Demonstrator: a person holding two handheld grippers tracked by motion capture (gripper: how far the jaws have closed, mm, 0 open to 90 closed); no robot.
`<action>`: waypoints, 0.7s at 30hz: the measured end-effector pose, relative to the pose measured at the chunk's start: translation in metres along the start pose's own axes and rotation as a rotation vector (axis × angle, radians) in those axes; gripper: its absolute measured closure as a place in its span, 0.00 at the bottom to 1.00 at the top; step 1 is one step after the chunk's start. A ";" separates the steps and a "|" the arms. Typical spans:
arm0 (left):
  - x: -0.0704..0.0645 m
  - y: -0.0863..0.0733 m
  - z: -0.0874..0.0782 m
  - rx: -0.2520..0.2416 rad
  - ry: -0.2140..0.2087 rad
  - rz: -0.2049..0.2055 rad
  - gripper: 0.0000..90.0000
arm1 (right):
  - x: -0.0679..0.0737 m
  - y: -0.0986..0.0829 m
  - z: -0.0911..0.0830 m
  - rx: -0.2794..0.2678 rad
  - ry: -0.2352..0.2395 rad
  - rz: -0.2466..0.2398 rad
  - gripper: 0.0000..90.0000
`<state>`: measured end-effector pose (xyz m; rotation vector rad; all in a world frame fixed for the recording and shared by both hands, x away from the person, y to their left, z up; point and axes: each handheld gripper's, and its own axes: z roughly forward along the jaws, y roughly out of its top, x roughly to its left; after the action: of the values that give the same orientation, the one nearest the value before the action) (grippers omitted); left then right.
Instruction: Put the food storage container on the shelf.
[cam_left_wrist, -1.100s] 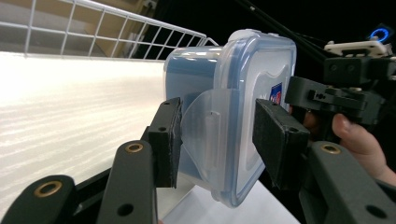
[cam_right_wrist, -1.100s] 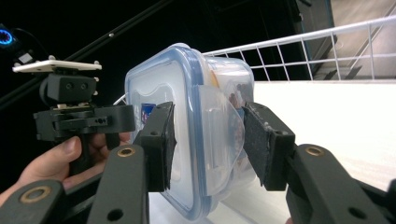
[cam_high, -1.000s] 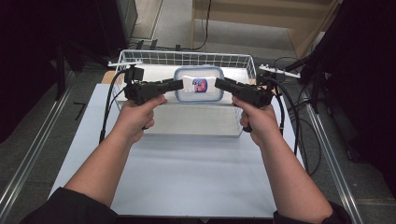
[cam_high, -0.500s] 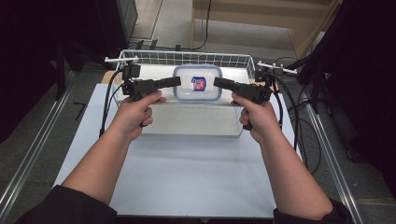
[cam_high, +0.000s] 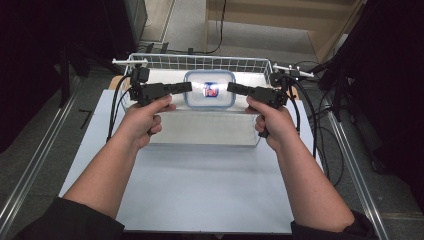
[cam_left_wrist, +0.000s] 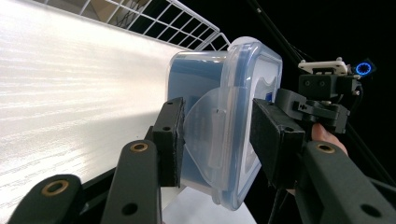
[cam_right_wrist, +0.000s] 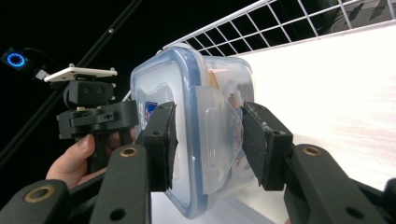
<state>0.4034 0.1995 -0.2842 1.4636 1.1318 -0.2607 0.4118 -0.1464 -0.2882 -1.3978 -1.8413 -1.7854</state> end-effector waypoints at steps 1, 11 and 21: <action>0.000 0.000 0.000 0.003 0.001 -0.005 0.63 | 0.000 0.000 0.000 0.001 0.001 0.005 0.64; 0.003 0.003 -0.003 0.009 0.019 -0.041 0.62 | -0.002 0.002 0.007 0.011 0.002 0.030 0.64; 0.005 0.006 0.001 -0.013 0.036 -0.038 0.63 | -0.007 0.002 0.013 0.012 -0.013 0.052 0.62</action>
<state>0.4111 0.2025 -0.2841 1.4416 1.1895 -0.2538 0.4222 -0.1390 -0.2948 -1.4428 -1.8025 -1.7415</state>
